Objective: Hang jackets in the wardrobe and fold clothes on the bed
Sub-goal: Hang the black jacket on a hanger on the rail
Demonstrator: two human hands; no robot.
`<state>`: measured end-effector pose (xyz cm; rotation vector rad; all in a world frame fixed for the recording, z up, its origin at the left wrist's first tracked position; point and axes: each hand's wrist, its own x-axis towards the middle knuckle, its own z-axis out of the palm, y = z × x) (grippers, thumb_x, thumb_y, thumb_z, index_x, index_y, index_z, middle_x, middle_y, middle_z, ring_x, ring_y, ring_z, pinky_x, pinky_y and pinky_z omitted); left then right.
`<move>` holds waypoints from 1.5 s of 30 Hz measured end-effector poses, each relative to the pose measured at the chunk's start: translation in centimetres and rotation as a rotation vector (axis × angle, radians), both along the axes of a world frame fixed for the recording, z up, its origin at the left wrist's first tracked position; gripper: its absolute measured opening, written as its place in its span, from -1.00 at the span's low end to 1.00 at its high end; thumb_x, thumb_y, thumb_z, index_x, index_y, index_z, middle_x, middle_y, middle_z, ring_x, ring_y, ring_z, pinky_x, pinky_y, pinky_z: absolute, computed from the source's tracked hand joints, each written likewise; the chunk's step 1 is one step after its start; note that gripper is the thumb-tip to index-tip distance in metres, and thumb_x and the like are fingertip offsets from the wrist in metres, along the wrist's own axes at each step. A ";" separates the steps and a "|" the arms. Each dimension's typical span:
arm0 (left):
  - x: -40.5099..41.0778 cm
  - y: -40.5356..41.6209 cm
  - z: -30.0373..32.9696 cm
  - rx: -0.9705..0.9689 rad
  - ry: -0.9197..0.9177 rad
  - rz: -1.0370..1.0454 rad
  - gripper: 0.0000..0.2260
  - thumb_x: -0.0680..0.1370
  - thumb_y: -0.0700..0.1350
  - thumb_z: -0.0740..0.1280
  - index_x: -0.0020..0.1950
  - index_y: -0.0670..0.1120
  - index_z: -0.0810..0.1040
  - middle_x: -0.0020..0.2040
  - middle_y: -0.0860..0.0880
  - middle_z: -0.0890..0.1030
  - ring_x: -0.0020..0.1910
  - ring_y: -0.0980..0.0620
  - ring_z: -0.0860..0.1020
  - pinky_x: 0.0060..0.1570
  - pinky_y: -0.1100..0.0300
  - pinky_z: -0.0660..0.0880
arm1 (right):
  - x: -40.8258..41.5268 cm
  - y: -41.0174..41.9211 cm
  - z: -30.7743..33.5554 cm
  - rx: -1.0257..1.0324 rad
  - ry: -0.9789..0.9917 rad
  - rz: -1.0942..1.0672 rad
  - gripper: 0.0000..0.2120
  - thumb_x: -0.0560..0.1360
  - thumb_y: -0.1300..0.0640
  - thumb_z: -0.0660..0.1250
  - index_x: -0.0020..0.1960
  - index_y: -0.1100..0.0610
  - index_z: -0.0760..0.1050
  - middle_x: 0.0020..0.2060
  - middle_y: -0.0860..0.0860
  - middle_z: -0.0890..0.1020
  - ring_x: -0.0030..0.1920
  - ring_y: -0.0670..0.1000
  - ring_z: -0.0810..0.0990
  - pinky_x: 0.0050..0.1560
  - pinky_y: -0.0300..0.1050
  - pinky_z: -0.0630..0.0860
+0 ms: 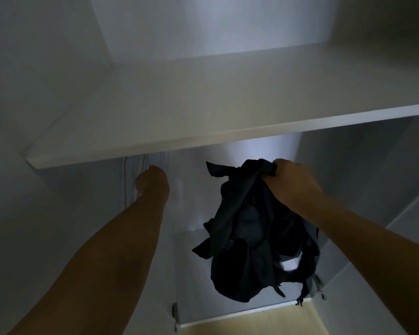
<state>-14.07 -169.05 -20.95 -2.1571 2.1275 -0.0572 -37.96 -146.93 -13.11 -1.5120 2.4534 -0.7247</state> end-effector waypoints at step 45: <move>-0.6 11.9 3.7 -0.331 0.470 -0.142 -0.69 0.59 -0.29 0.12 0.33 -0.31 0.38 -0.11 -0.22 0.63 -0.31 -0.09 0.52 -0.45 0.23 0.26 | -1.7 4.6 0.6 -0.023 0.156 -0.044 -0.59 0.59 -0.14 0.12 -0.28 0.12 0.39 -0.36 0.05 0.52 -0.39 0.06 0.50 -0.43 -0.20 0.27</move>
